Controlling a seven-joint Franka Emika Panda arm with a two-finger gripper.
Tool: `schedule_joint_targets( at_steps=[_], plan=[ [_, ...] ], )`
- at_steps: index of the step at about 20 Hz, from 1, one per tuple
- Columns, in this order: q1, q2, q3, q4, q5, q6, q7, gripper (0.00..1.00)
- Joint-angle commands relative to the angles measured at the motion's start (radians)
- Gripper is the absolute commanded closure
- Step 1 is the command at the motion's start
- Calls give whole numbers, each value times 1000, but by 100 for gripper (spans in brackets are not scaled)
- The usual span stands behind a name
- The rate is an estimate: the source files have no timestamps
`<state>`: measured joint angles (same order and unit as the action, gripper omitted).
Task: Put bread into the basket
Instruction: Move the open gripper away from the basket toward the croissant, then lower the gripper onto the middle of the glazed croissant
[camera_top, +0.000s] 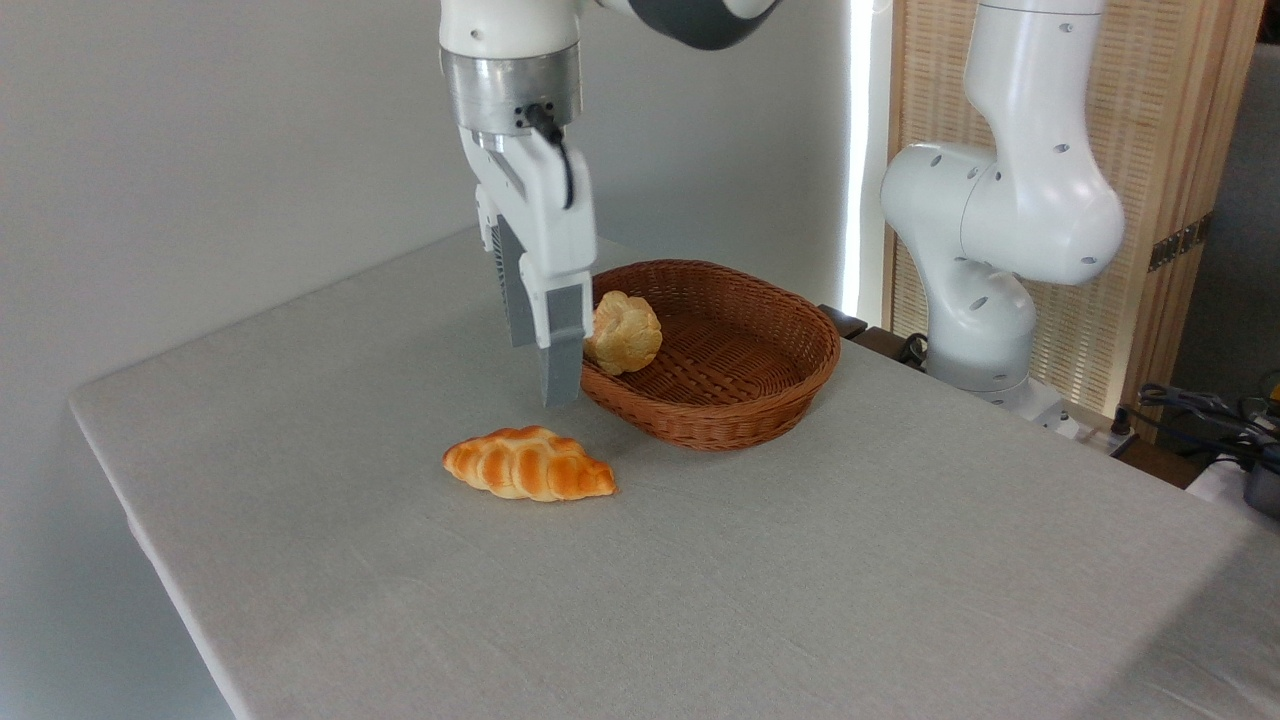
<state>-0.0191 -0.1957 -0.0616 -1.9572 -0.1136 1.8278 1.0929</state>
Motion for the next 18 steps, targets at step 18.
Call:
schedule_joint_targets(
  at_steps=[18],
  plan=[
    [-174, 85, 2, -282, 80, 343, 235, 0]
  ],
)
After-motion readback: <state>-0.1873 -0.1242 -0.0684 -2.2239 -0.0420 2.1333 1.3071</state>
